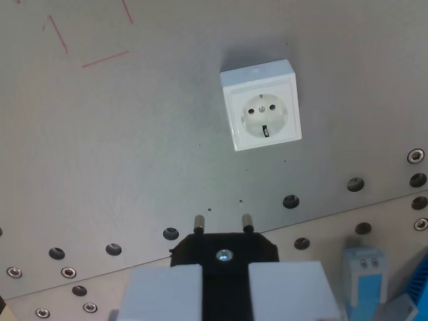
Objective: Move above the white socket
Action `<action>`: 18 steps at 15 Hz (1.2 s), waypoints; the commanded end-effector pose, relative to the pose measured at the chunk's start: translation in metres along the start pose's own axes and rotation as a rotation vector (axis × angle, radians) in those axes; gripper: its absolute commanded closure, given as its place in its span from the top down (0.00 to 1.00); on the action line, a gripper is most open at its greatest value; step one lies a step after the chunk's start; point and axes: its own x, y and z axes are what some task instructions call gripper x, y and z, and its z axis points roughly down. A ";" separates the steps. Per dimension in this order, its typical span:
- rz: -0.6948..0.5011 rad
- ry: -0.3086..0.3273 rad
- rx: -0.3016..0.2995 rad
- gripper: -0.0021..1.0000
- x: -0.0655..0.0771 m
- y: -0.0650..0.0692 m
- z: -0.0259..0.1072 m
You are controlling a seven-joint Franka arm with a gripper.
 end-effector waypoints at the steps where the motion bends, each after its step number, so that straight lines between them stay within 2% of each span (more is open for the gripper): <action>1: 0.001 0.000 0.000 0.00 0.000 0.000 0.000; 10: -0.008 0.002 -0.001 0.00 -0.001 0.001 0.003; 18: -0.039 0.042 0.004 0.00 -0.002 0.004 0.016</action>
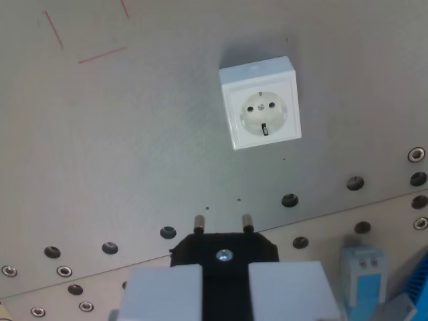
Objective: Move above the white socket
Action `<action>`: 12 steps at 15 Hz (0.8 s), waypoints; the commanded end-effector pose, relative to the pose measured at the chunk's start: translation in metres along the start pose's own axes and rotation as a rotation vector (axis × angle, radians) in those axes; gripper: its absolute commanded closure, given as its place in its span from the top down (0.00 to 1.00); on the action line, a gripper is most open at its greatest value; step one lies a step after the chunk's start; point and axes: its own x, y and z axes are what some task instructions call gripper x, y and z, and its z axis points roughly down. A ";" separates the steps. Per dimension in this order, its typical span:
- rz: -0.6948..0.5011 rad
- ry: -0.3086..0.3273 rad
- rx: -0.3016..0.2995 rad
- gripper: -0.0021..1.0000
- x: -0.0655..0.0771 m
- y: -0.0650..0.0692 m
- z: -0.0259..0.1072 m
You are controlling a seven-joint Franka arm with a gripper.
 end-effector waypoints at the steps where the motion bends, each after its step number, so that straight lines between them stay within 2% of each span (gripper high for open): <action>1: -0.039 0.063 0.010 0.00 -0.002 0.004 0.011; 6: -0.062 0.092 0.010 0.00 -0.004 0.009 0.027; 12: -0.094 0.098 0.001 0.00 -0.008 0.015 0.050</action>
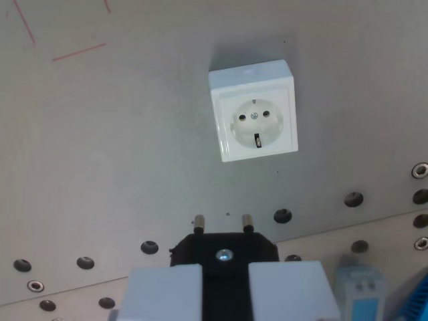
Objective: Move above the white socket
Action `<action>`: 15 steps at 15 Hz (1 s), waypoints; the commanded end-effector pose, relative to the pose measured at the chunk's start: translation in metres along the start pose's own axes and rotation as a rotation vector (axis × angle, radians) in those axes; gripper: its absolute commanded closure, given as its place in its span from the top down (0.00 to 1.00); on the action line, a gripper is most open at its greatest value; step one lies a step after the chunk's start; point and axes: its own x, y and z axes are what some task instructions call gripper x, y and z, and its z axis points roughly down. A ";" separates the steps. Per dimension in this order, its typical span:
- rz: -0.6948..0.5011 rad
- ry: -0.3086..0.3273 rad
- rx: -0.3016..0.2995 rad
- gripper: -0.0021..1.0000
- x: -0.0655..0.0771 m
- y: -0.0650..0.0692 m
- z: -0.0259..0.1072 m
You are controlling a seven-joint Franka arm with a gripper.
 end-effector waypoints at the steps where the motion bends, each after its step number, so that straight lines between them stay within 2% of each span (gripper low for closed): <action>1: -0.068 0.105 0.003 0.00 -0.003 0.007 0.015; 15: -0.137 0.123 -0.016 0.00 -0.014 0.020 0.078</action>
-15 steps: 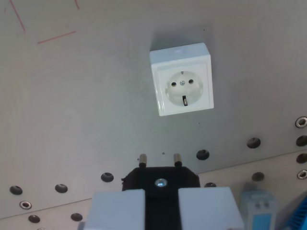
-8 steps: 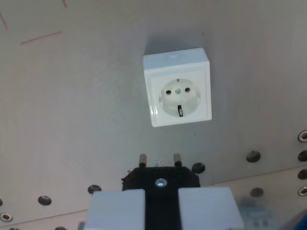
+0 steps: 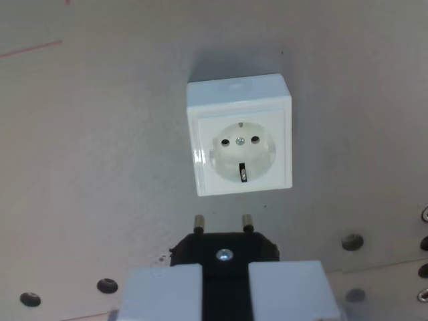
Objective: Move above the white socket
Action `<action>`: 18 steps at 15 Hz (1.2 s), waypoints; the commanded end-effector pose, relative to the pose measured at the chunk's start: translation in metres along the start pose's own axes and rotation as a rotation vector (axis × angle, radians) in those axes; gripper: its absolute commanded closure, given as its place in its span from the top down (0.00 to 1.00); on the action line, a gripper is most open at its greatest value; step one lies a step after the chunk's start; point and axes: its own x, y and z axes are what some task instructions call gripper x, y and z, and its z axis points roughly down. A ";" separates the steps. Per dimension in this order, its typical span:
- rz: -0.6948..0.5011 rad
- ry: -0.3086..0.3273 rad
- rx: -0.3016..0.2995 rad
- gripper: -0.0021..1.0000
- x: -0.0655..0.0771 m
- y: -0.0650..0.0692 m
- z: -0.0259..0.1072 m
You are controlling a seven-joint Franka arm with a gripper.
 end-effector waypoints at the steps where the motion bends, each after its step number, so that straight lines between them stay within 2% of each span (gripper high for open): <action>1: -0.073 0.115 -0.015 0.00 -0.005 0.007 0.016; 8: -0.091 0.119 -0.022 0.00 -0.011 0.012 0.045; 18: -0.104 0.129 -0.028 0.00 -0.020 0.017 0.072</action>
